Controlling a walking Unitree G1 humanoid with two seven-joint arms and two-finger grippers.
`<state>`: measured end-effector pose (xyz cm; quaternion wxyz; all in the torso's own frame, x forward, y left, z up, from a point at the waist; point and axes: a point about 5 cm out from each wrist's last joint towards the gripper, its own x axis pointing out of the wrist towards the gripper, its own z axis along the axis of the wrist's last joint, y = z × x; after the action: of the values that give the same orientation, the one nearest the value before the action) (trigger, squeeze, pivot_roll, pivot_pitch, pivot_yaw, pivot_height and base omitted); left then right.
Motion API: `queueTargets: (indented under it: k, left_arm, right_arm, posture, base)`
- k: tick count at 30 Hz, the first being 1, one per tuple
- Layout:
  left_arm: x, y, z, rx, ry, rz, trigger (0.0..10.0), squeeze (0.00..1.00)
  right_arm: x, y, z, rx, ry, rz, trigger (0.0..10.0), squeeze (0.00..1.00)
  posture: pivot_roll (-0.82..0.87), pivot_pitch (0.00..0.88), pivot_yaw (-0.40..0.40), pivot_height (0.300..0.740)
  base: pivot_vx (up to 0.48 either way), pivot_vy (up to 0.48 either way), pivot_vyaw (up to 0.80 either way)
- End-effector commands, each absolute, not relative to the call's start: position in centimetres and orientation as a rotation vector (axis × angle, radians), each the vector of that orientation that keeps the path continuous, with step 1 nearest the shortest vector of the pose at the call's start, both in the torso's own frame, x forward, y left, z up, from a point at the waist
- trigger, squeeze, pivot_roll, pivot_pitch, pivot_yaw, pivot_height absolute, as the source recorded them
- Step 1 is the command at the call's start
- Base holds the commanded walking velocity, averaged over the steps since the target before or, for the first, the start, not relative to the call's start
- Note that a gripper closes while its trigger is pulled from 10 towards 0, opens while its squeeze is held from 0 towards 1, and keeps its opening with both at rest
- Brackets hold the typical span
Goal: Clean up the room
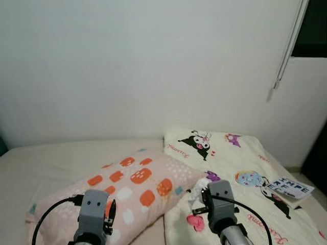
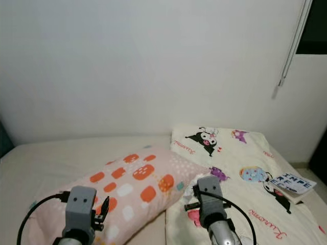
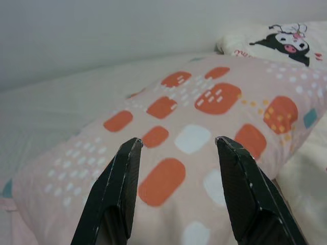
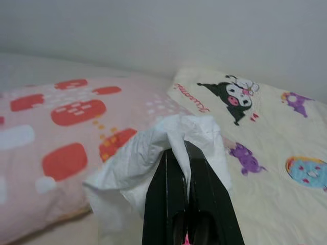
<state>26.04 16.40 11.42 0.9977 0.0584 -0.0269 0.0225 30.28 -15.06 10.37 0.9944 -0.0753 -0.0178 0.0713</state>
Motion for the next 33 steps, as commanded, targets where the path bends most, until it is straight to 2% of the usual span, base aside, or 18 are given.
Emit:
queueTargets:
  k: [1,16,23,33]
  left_arm:
    - [25.8,16.7,10.7,0.125,-0.028,0.054,10.0,0.0]
    - [25.5,16.9,10.5,0.115,-0.02,0.066,10.0,0.0]
    - [24.8,16.8,6.1,0.159,0.155,0.04,10.0,0.0]
    - [24.6,16.5,5.4,0.199,0.178,0.035,10.0,0.0]
  right_arm:
    - [29.9,-15.2,9.8,-0.134,-0.004,0.141,10.0,0.0]
    - [29.7,-15.0,8.9,-0.128,0.046,0.144,10.0,0.0]
    - [28.7,-14.8,4.6,-0.156,0.233,0.16,10.0,0.0]
    - [28.3,-14.7,3.6,-0.159,0.272,0.156,10.0,0.0]
  posture:
    - [-0.05,0.06,-0.019,0.74]
    - [-0.05,0.067,-0.015,0.74]
    - [-0.04,0.068,-0.015,0.74]
    - [-0.04,0.073,-0.019,0.74]
  base:
    - [0.0,0.0,0.0]
    - [0.0,0.0,0.0]
    - [0.0,0.0,0.0]
    - [0.0,0.0,0.0]
